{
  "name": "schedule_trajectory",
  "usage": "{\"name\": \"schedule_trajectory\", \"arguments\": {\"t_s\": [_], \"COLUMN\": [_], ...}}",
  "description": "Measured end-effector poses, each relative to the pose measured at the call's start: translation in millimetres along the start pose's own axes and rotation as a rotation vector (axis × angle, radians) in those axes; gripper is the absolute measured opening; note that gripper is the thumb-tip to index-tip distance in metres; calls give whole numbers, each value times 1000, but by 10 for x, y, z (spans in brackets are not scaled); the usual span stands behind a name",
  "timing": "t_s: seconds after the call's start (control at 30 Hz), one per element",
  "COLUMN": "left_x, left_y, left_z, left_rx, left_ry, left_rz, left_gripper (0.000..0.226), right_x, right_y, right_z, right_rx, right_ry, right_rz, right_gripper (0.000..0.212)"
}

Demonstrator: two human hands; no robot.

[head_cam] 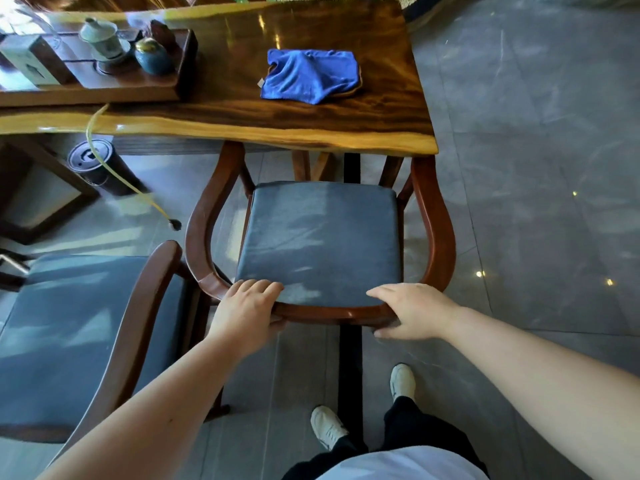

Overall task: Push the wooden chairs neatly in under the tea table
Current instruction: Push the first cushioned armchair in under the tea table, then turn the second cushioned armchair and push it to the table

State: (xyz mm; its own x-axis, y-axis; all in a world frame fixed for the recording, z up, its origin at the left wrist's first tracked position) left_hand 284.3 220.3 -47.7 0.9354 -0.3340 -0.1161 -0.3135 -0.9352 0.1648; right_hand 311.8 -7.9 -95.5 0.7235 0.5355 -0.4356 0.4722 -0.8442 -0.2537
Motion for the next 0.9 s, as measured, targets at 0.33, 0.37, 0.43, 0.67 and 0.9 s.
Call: {"name": "schedule_trajectory", "arguments": {"t_s": [0.33,0.37,0.43,0.67,0.9], "left_x": [-462,-520,-682,-1537,-2344], "left_y": [-187,-252,-413,-883,-981], "left_z": [-138,-142,-179,-268,-236], "left_rx": [80,84,93,117,100], "left_ry": [42,29,19,-51,-98], "left_rz": [-150,-190,-282,-615,-881], "left_gripper": [86,85,84,80,81], "right_x": [317,389,548,947,1041], "right_y": [-1232,-1361,-1620,-2419,-3159], "right_z": [-497,-540,-603,-601,-384], "right_rx": [-188,-204,-245,-308,-382], "right_ry": [173,174,174,134,39], "right_rz": [-343,-381,-463,-732,-981], "right_gripper": [89,88,87,88,88]}}
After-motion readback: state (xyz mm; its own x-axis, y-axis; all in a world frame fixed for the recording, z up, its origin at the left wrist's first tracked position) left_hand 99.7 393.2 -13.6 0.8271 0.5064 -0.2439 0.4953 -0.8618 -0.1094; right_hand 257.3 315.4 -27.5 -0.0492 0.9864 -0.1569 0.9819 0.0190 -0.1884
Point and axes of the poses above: each hand's wrist, its own x-axis towards the middle knuckle, its own z-axis out of the palm, y = z × x, the point moved 10 cm from there along x, towards the middle knuckle, and after that the axes turned 5 degrees about z, right-handed, at the moved point
